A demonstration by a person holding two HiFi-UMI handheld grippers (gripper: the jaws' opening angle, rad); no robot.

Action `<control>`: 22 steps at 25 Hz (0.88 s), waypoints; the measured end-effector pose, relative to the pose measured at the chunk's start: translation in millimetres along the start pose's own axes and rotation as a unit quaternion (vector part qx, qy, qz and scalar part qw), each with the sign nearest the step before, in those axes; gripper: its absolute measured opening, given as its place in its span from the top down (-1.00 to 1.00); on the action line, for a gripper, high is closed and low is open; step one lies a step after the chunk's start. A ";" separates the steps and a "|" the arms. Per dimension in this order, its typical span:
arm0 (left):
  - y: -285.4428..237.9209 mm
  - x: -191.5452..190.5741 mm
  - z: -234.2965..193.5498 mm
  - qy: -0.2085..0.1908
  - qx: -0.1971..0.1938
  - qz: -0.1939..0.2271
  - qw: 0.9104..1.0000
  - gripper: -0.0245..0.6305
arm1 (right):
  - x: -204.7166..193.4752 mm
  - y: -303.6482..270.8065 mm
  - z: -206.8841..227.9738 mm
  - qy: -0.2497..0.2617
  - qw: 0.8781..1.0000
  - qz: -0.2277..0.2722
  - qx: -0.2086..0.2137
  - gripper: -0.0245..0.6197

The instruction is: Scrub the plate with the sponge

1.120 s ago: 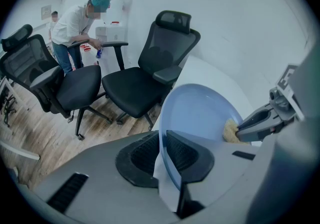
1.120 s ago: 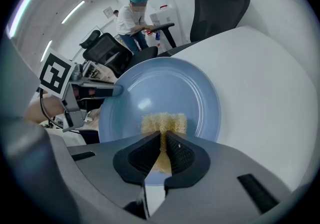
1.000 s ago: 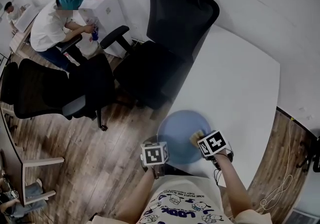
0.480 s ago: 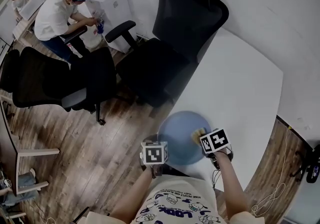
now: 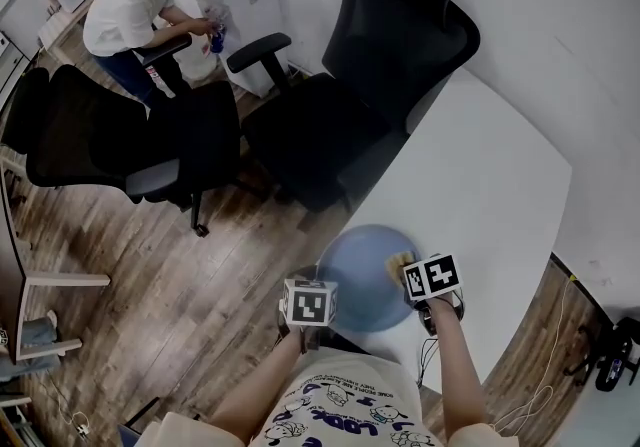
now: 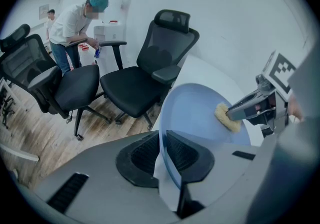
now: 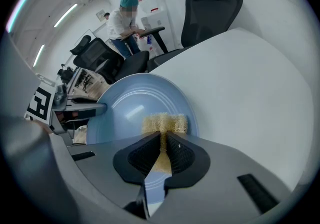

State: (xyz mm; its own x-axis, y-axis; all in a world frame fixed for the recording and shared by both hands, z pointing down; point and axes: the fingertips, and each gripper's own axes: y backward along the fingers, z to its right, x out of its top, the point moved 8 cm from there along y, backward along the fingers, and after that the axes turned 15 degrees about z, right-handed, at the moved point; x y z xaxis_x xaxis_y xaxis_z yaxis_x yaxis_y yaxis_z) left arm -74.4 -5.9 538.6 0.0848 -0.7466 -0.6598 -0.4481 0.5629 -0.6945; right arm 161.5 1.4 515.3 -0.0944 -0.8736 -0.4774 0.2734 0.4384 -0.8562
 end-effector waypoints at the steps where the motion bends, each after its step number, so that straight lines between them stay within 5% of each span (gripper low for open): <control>1: -0.2 0.1 -0.5 0.000 0.000 0.000 1.000 0.79 | 2.6 -1.4 -0.1 0.003 1.000 0.000 -0.001 0.78; 22: 2.7 0.2 -0.9 0.009 -0.003 -0.002 1.000 0.79 | 30.4 -22.4 -15.3 0.011 0.999 0.029 -0.010 0.78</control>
State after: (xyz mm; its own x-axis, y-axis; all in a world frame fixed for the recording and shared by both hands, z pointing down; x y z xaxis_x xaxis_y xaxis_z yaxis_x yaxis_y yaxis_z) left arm -76.4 -4.9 536.9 0.0708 -0.7544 -0.6525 -0.4539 0.5582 -0.6946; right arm 137.9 -31.7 516.9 -0.1005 -0.8414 -0.5310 0.2593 0.4931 -0.8304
